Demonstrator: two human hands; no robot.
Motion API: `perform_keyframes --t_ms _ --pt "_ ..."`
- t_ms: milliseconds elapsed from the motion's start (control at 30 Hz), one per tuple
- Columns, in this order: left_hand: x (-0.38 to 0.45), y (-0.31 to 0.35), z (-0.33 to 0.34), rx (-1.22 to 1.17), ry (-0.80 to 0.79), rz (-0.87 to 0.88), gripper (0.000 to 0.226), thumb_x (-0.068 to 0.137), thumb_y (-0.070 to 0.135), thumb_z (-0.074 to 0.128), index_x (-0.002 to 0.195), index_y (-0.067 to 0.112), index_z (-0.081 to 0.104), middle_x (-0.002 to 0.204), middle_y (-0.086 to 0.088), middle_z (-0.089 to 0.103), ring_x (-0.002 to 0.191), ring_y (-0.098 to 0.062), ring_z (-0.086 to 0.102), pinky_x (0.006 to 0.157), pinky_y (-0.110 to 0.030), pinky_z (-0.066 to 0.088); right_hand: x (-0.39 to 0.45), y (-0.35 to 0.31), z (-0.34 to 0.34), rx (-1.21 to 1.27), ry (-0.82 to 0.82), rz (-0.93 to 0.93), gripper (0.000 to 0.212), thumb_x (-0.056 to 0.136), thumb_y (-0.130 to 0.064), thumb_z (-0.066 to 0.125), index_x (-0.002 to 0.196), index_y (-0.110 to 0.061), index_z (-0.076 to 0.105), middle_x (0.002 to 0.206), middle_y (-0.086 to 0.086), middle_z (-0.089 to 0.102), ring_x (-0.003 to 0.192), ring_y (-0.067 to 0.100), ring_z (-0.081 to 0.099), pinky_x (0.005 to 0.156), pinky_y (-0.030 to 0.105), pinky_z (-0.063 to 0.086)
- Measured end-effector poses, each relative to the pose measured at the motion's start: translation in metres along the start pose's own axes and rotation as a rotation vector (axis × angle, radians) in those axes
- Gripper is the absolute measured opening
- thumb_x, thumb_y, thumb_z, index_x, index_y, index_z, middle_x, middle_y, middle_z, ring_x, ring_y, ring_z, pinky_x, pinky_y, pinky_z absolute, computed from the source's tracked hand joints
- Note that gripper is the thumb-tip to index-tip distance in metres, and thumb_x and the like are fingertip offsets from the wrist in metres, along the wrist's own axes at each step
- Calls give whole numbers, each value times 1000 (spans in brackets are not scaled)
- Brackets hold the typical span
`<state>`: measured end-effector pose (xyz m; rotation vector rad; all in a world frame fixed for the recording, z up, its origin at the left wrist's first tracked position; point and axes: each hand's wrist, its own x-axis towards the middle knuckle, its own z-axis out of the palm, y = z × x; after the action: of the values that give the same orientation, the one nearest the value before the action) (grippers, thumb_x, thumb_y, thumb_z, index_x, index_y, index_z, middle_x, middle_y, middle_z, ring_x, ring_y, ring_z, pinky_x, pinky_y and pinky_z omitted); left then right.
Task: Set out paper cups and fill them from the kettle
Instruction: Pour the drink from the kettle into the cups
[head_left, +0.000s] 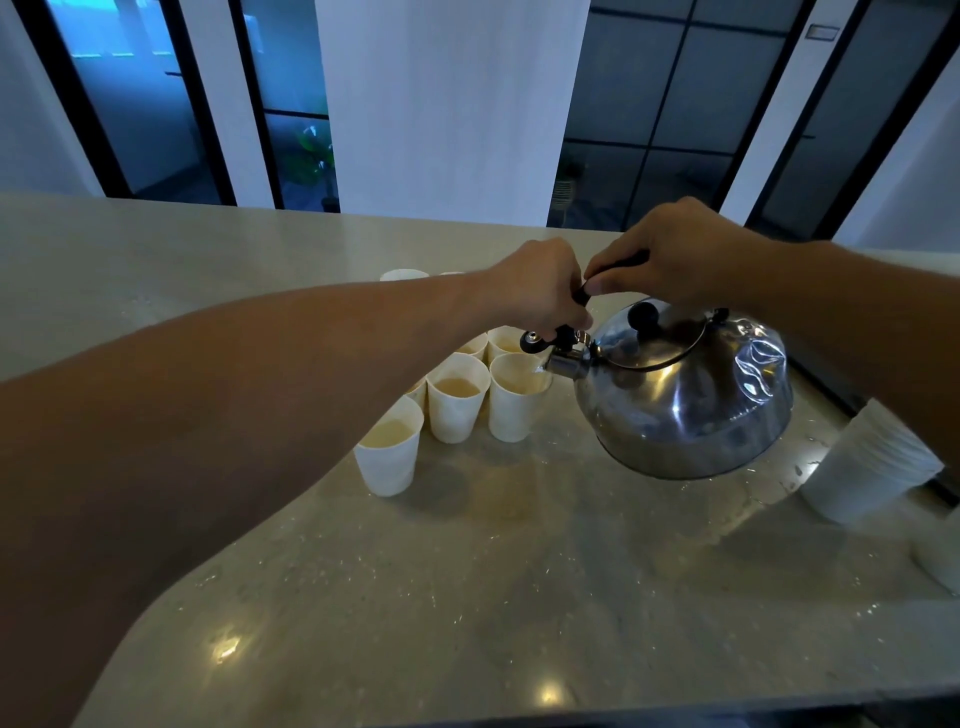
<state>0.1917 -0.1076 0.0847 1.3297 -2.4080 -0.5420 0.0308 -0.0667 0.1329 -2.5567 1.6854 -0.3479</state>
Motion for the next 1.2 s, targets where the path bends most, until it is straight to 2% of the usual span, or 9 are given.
perform_keyframes --t_ms 100,233,333,433,567,667,933,1067,1200 --pt "-1 -2 1 0 1 3 15 86 31 74 82 18 68 54 11 63 52 -4 64 45 -9 36 2 0 2 -3 -11 5 23 88 -38 68 107 -28 77 86 -7 74 75 31 63 67 41 53" --pt "0 -3 1 -4 5 0 15 86 31 74 82 17 69 50 13 61 51 -4 63 46 -11 36 3 0 2 6 -2 8 24 88 -37 69 108 -26 77 83 -11 70 69 22 62 60 27 46" --pt "1 -4 1 -6 14 -1 15 86 30 74 82 17 69 47 15 58 50 -3 62 46 -11 35 4 1 3 18 10 13 24 88 -37 70 108 -25 77 79 -13 69 70 23 62 60 26 45" --pt "2 -4 2 -5 27 3 19 86 31 74 88 12 73 58 7 66 54 -5 63 52 -15 41 4 2 3 11 20 26 23 88 -36 70 107 -25 77 76 -18 64 64 13 57 57 21 42" --pt "3 -2 -1 24 60 22 22 86 32 74 91 11 75 64 2 68 54 -5 60 56 -17 44 2 5 2 17 57 54 24 88 -39 69 108 -26 77 87 -12 70 68 4 61 59 18 43" --pt "3 2 -7 41 90 32 21 84 32 75 91 13 75 60 5 62 54 -4 56 55 -18 42 -1 7 0 26 103 93 22 90 -41 68 106 -28 77 77 -17 65 53 -11 53 51 12 33" --pt "-2 8 -27 42 115 41 25 84 34 77 98 13 75 68 5 64 61 -4 57 57 -17 43 -7 -5 -12 -11 152 89 28 94 -41 61 113 -25 75 64 -19 57 50 7 45 50 19 33" --pt "-12 6 -39 27 108 29 24 84 34 77 94 12 74 82 -5 73 56 -4 59 59 -17 47 -5 -16 -17 -15 168 34 29 95 -40 61 112 -22 75 64 -19 57 46 -3 49 43 7 33" --pt "-26 2 -50 22 101 8 19 84 31 77 87 13 71 64 3 66 49 -4 59 50 -13 43 -4 -29 -18 -35 170 -1 29 94 -42 61 109 -23 76 66 -19 59 51 -7 52 45 8 32"
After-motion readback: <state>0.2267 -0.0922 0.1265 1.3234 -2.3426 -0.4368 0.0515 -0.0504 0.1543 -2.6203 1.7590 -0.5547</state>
